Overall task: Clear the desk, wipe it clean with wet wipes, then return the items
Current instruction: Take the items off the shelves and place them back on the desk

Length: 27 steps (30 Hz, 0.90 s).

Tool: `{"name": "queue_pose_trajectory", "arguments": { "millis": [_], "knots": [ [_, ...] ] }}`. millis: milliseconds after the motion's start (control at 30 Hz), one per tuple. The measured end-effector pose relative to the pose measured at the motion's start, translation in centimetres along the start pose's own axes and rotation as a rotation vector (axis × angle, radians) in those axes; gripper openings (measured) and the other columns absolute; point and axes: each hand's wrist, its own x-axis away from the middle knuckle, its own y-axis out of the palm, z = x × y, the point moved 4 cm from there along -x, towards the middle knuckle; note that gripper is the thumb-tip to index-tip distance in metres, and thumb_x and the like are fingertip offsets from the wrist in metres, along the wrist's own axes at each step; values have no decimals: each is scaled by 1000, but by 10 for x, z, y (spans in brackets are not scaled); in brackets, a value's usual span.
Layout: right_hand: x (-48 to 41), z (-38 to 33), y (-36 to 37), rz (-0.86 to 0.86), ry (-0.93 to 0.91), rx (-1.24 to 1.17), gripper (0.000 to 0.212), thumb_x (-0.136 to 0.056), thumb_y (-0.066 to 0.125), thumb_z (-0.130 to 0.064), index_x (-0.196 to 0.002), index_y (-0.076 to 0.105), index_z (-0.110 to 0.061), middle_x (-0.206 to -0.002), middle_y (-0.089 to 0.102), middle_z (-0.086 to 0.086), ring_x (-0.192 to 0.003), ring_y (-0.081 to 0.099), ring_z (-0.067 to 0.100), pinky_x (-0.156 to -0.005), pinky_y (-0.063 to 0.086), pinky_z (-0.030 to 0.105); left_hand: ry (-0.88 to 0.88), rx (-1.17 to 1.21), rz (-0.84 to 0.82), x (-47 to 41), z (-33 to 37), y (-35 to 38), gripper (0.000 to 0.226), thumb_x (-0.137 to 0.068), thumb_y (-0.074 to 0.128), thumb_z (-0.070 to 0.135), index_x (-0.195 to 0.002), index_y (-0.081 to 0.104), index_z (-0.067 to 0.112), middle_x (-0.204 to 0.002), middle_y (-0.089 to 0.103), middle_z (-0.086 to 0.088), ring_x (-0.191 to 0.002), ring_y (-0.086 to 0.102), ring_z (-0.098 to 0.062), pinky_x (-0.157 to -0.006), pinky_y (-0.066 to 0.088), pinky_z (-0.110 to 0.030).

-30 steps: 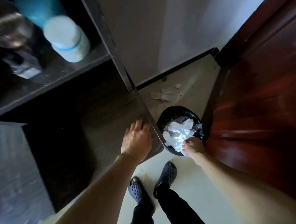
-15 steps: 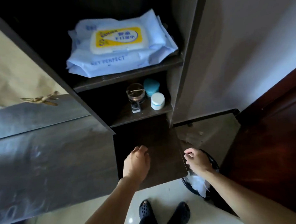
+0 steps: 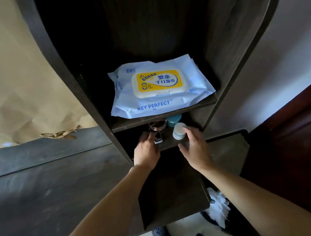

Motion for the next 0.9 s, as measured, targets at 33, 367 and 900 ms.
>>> {"name": "queue_pose_trajectory", "arguments": {
  "millis": [33, 367, 900],
  "knots": [
    [-7, 0, 6, -14, 21, 28, 62, -76, 71, -20, -131, 46, -16, -132, 47, 6, -120, 47, 26, -90, 49, 39, 14, -19, -39, -6, -1, 4, 57, -82, 62, 16, -136, 45, 22, -131, 48, -8, -114, 52, -30, -82, 51, -42],
    [-23, 8, 37, 73, 61, 5, 62, -70, 76, -25, -123, 44, -20, -118, 50, 9, -104, 56, 30, -75, 54, 45, 104, -9, -31, -25, -18, 29, 45, -88, 58, 21, -132, 48, 19, -124, 56, -9, -117, 47, -30, -86, 47, -41],
    [59, -3, 17, -170, -25, -15, 68, -62, 82, -28, -122, 52, -18, -109, 53, 9, -92, 59, 32, -67, 53, 40, -33, 33, 103, 114, -46, -14, 22, -82, 63, 9, -103, 56, 9, -98, 53, -8, -76, 57, -31, -60, 48, -37]
  ]
}}
